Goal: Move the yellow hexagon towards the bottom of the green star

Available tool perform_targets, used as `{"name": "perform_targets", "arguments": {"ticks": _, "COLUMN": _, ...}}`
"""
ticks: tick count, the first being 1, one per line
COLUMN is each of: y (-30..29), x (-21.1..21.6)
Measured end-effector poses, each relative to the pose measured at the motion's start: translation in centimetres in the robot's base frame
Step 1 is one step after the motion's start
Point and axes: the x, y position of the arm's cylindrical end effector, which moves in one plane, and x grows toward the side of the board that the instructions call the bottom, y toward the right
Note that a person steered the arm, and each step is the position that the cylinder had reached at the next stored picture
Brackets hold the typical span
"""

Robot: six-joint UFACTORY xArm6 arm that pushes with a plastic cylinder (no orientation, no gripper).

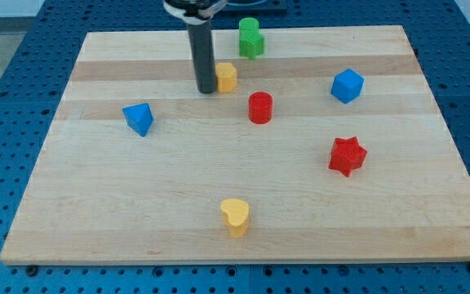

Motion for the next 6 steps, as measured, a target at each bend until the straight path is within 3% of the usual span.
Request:
{"name": "perform_targets", "arguments": {"ticks": 5, "y": 5.1, "x": -2.7}}
{"name": "perform_targets", "arguments": {"ticks": 6, "y": 2.3, "x": -3.1}}
